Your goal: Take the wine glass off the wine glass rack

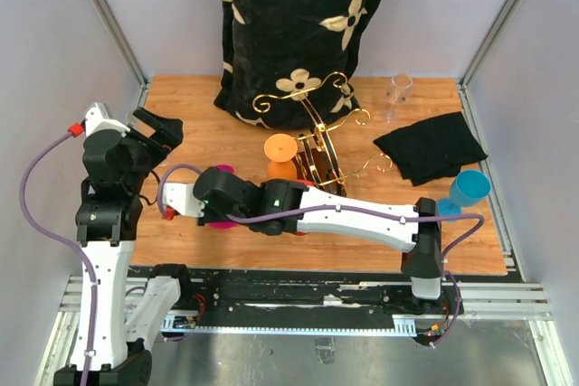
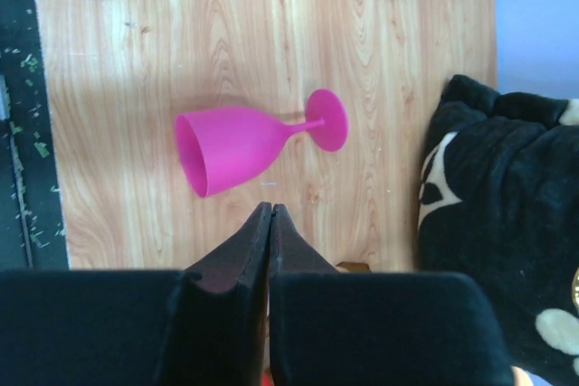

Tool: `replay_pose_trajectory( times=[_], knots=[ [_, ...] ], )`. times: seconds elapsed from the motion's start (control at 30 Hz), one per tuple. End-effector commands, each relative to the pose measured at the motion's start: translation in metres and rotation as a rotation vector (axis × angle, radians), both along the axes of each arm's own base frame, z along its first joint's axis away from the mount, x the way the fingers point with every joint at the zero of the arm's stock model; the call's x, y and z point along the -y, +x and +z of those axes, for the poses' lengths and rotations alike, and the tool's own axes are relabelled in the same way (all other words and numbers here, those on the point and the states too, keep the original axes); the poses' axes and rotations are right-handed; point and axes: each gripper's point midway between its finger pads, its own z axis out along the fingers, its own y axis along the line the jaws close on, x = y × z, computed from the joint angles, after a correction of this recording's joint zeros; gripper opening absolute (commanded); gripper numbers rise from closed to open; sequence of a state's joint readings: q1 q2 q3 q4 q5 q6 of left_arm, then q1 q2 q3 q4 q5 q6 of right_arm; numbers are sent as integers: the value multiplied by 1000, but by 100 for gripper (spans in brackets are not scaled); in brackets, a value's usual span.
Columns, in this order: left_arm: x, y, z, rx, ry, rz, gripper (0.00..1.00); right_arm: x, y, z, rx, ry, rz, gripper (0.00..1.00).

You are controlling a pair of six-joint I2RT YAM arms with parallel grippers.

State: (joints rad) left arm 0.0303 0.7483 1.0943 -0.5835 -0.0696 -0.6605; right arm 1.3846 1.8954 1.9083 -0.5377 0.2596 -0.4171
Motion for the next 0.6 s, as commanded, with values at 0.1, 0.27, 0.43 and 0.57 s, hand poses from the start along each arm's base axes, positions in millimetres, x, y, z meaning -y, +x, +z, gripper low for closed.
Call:
replay_pose_trajectory(
  times=[0.1, 0.27, 0.43, 0.57],
  knots=[
    [-16, -3, 32, 79, 51, 74, 100, 32, 2, -57, -102, -181, -23, 45],
    [-22, -6, 37, 86, 57, 108, 100, 15, -6, -103, -136, -175, 30, 68],
    [-27, -8, 43, 95, 67, 137, 100, -7, -5, -133, -99, -147, 46, 71],
    [-32, -11, 50, 102, 91, 157, 100, -21, 0, -150, -75, -137, 35, 71]
  ],
)
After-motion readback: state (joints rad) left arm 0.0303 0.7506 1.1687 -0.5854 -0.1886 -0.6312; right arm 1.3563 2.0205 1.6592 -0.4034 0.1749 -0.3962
